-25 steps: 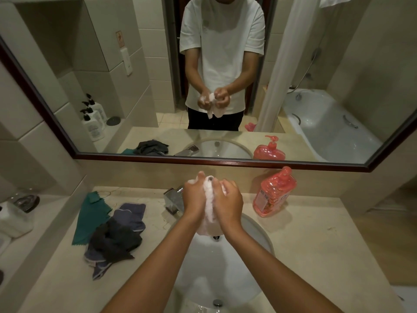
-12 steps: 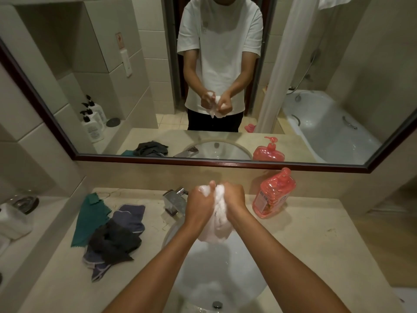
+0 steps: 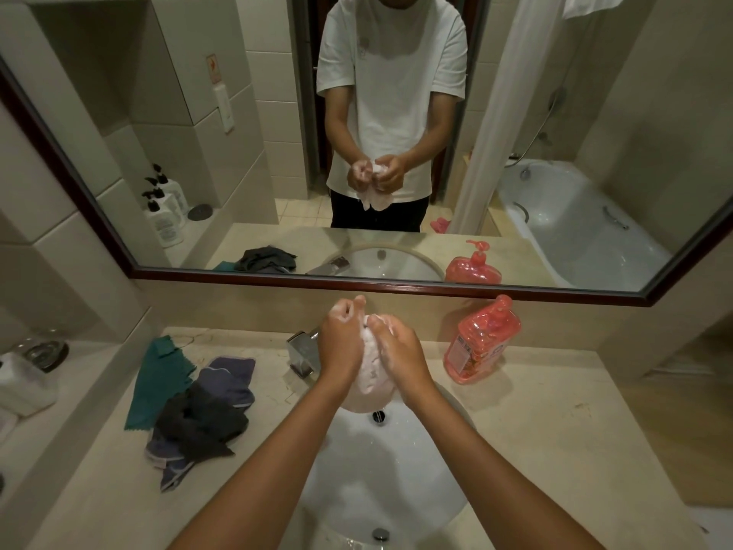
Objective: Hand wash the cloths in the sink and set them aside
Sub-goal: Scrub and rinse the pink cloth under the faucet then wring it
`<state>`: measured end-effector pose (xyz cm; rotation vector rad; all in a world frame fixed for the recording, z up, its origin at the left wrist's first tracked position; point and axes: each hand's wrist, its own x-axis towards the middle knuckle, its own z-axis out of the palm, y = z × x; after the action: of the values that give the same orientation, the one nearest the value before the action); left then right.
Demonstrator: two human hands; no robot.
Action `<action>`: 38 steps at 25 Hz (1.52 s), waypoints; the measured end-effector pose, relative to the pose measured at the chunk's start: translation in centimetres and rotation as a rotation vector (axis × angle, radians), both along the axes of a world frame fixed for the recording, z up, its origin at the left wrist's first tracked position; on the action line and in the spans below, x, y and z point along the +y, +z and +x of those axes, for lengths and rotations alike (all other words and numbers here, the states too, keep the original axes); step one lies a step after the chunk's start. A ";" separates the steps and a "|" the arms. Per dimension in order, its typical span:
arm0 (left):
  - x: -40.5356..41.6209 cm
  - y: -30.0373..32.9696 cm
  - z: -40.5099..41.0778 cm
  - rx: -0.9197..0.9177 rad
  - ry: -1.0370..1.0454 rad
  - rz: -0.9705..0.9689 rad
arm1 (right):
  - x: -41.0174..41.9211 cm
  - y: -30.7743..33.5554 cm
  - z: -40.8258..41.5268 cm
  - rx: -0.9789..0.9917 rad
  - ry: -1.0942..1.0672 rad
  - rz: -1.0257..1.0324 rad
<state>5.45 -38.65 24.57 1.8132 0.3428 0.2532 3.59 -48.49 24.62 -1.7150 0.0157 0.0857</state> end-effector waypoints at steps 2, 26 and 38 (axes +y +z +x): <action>-0.1 -0.7 -0.1 -0.006 -0.107 -0.027 | -0.5 0.0 0.5 0.080 -0.029 0.154; -1.1 -0.8 -1.0 0.029 -0.062 -0.012 | 0.4 0.2 -0.3 0.041 -0.356 -0.203; -1.8 -1.0 -2.2 -0.030 -0.086 0.106 | -0.5 -0.9 2.5 0.146 -0.446 -0.245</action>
<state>3.21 -40.41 23.58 1.9213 0.2331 0.2419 6.14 -48.95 23.74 -1.9063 0.5333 -0.1281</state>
